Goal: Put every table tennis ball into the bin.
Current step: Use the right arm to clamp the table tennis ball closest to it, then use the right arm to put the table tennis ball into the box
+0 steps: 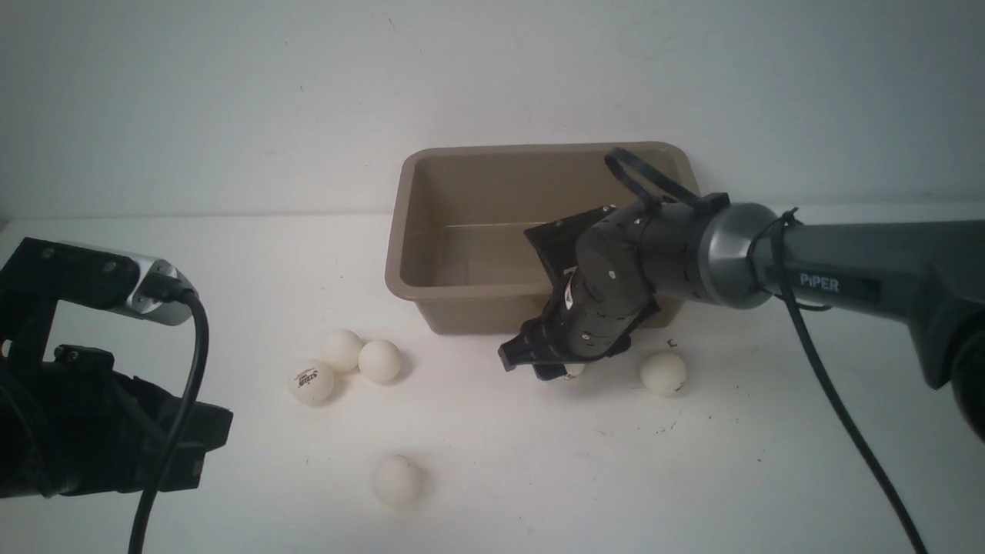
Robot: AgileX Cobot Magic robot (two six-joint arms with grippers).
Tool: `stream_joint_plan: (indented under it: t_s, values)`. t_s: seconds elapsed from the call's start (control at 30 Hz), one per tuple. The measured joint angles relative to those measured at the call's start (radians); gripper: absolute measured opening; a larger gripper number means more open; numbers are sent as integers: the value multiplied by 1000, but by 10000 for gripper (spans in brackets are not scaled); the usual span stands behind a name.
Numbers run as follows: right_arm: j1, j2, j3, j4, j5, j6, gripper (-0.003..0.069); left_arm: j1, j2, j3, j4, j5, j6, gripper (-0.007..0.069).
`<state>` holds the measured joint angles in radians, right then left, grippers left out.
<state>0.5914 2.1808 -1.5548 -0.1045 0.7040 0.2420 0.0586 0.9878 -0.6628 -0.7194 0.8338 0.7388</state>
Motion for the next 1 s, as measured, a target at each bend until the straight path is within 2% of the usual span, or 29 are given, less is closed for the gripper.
stream_joint_plan:
  t_s: [0.17, 0.37, 0.47, 0.57, 0.7, 0.87, 1.0]
  values:
    - [68, -16, 0, -30, 58, -1, 353, 0, 0, 0, 0, 0, 0, -3]
    - [209, -115, 0, -42, 49, -2, 353, 0, 0, 0, 0, 0, 1, -3]
    - [219, -156, -14, -67, 34, -1, 353, 0, 0, 0, 0, 0, 1, -3]
    - [202, -171, -66, -116, 39, 0, 353, 0, 0, 0, 0, 0, 1, -3]
    - [124, -156, -204, -184, 44, 4, 353, 0, 0, 0, 0, 0, 1, -3]
    - [12, -82, -346, -183, 90, -39, 353, 0, 0, 0, 0, 0, 1, -3]
    - [-12, -29, -362, -160, 102, -105, 353, 0, 0, 0, 0, 0, 1, -3]
